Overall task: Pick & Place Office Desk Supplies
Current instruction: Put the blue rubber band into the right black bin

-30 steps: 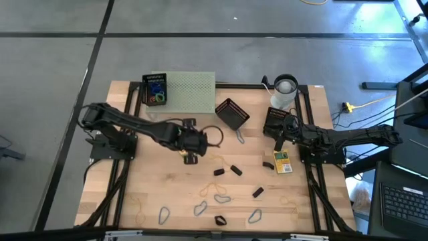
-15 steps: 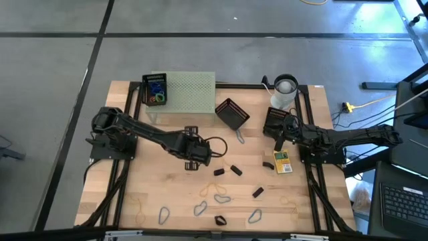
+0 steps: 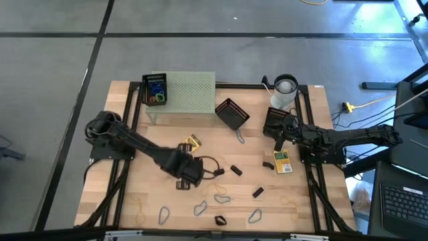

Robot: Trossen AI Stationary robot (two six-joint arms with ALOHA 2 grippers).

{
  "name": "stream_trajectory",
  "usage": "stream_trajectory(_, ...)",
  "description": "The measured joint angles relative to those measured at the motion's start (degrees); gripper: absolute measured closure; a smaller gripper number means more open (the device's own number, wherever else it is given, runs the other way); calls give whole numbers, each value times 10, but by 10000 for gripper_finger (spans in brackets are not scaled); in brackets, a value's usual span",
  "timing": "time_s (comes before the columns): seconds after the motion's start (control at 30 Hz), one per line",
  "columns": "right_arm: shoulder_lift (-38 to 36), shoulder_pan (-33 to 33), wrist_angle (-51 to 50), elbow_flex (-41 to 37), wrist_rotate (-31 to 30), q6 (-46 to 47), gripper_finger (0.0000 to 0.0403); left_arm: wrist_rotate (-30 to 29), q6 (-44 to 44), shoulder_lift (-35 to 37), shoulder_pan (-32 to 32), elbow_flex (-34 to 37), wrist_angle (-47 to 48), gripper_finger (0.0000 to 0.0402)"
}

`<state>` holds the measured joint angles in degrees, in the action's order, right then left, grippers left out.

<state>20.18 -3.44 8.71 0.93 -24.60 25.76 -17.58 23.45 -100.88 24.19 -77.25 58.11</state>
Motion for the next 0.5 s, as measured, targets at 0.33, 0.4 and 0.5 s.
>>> stream_trajectory(0.33, 0, 0, 0, 0, 0, 2, 321, 49, 119, 0, 32, 0, 10, 299)
stream_trajectory(0.4, 0, 0, 0, 0, 2, 2, 321, 60, 165, 0, 33, 0, 18, 298)
stream_trajectory(0.5, 0, 0, 0, 0, 2, 2, 321, 106, 223, 0, 38, 0, 22, 289)
